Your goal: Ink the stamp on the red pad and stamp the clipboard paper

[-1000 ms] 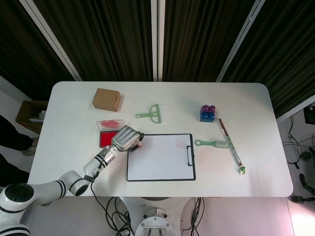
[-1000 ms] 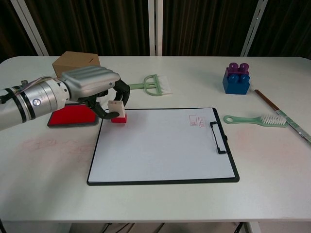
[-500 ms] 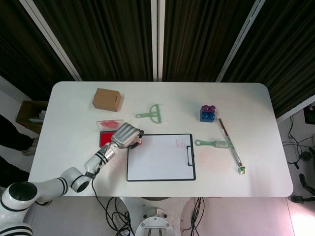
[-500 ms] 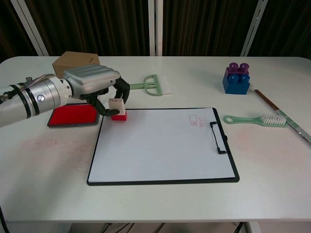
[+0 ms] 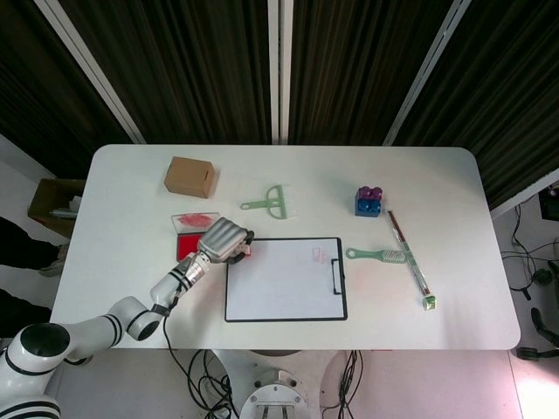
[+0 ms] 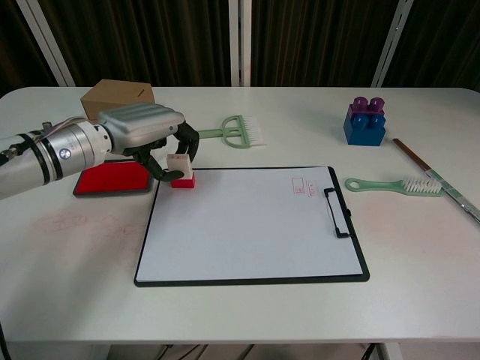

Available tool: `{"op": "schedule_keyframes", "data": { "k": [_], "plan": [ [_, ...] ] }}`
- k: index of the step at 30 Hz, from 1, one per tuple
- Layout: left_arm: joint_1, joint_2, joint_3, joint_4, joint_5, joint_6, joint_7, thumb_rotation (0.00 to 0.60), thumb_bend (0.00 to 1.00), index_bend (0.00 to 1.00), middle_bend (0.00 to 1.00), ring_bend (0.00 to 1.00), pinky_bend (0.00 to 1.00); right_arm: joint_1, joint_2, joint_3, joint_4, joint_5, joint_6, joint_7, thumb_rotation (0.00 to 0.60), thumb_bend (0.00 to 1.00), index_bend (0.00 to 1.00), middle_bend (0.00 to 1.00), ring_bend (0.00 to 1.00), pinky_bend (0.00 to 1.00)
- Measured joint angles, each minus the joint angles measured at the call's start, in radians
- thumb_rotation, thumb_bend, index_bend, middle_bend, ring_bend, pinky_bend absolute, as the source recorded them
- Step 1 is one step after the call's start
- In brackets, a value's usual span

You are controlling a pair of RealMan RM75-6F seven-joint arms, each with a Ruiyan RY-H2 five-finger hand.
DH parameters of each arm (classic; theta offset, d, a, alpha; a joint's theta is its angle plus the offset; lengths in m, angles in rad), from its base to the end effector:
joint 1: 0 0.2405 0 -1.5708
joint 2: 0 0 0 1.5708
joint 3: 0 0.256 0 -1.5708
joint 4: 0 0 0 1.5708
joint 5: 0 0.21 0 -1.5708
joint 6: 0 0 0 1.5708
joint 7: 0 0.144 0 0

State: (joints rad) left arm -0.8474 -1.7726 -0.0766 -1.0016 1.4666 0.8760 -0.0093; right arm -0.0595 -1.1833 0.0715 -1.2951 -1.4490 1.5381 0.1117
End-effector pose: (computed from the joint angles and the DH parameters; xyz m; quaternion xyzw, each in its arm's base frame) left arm -0.1497 0.3640 -0.0797 -0.8173 -0.2952 -0.3609 0.3387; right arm -0.3876 -0.1341 0.1887 0.5528 -0.3702 0.3186 0.6751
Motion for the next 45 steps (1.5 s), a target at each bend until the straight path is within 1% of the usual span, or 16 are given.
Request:
{"op": "schedule_keyframes", "data": {
  "k": [17, 27, 36, 41, 45],
  "plan": [
    [0.008, -0.018, 0.018, 0.031, 0.01, 0.009, -0.023, 0.6, 0.45, 0.69, 0.71, 1.0, 1.0, 0.003, -0.007, -0.003, 0.004, 0.004, -0.013, -0.006, 0.6, 0.29, 0.0, 0.0, 0.0, 0.0],
    [0.014, -0.042, 0.031, 0.074, 0.024, 0.018, -0.053, 0.6, 0.43, 0.71, 0.72, 1.0, 1.0, 0.004, -0.011, -0.006, 0.009, 0.004, -0.019, -0.007, 0.6, 0.29, 0.0, 0.0, 0.0, 0.0],
    [0.013, -0.05, 0.033, 0.089, 0.03, 0.021, -0.062, 0.6, 0.44, 0.71, 0.72, 1.0, 1.0, 0.001, -0.005, -0.002, 0.007, 0.007, -0.012, -0.002, 0.6, 0.29, 0.0, 0.0, 0.0, 0.0],
    [0.012, -0.043, 0.031, 0.082, 0.034, 0.027, -0.063, 0.6, 0.44, 0.71, 0.72, 1.0, 1.0, -0.001, -0.005, -0.001, 0.008, 0.006, -0.006, 0.002, 0.6, 0.29, 0.0, 0.0, 0.0, 0.0],
    [0.012, -0.016, 0.014, 0.035, 0.029, 0.044, -0.076, 0.6, 0.43, 0.71, 0.72, 1.0, 1.0, -0.002, -0.007, 0.005, 0.01, 0.006, 0.003, 0.01, 0.6, 0.29, 0.0, 0.0, 0.0, 0.0]
  ]
}}
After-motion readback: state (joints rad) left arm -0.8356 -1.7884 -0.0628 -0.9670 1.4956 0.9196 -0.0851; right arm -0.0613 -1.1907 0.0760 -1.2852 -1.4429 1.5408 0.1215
